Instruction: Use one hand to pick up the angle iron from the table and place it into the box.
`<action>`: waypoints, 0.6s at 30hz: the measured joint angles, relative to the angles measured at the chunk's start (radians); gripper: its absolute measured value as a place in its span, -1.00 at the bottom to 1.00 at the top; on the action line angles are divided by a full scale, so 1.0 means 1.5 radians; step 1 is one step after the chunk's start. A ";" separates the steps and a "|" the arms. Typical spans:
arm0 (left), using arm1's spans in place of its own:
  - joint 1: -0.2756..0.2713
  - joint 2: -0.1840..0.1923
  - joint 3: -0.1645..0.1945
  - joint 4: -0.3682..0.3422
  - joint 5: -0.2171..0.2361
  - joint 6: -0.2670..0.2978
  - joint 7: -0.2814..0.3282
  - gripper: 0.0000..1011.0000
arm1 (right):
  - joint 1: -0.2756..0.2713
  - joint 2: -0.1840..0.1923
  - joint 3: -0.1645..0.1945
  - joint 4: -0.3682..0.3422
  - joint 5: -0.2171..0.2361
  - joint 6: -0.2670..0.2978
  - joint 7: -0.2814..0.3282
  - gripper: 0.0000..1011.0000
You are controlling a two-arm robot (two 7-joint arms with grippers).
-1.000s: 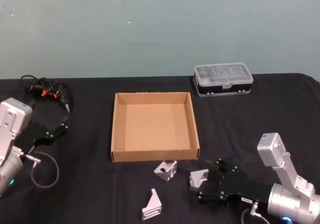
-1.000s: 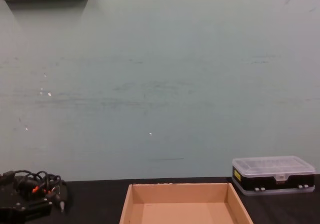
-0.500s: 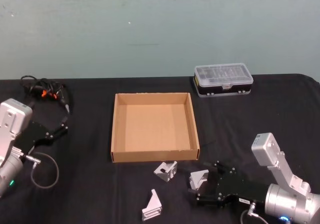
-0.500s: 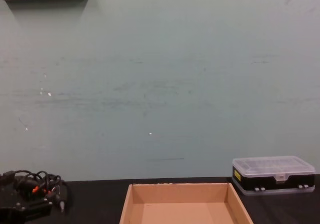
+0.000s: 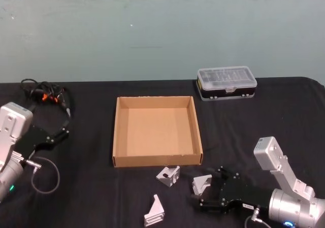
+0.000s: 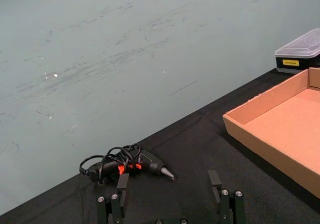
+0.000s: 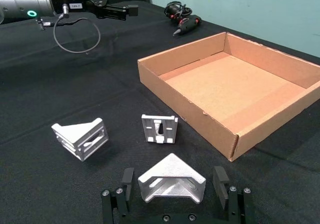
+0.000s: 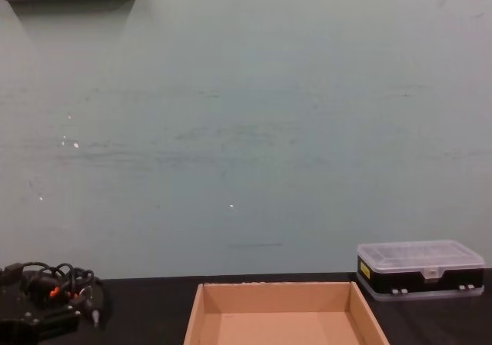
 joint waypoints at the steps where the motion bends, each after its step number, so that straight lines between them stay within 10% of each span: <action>1: 0.000 0.000 0.000 0.000 0.000 0.000 0.000 0.98 | 0.000 0.000 0.000 0.000 0.000 0.000 0.000 0.98; 18: 0.000 0.000 0.000 0.000 0.000 0.000 0.000 0.98 | -0.001 0.001 0.001 -0.001 0.001 -0.001 -0.001 0.79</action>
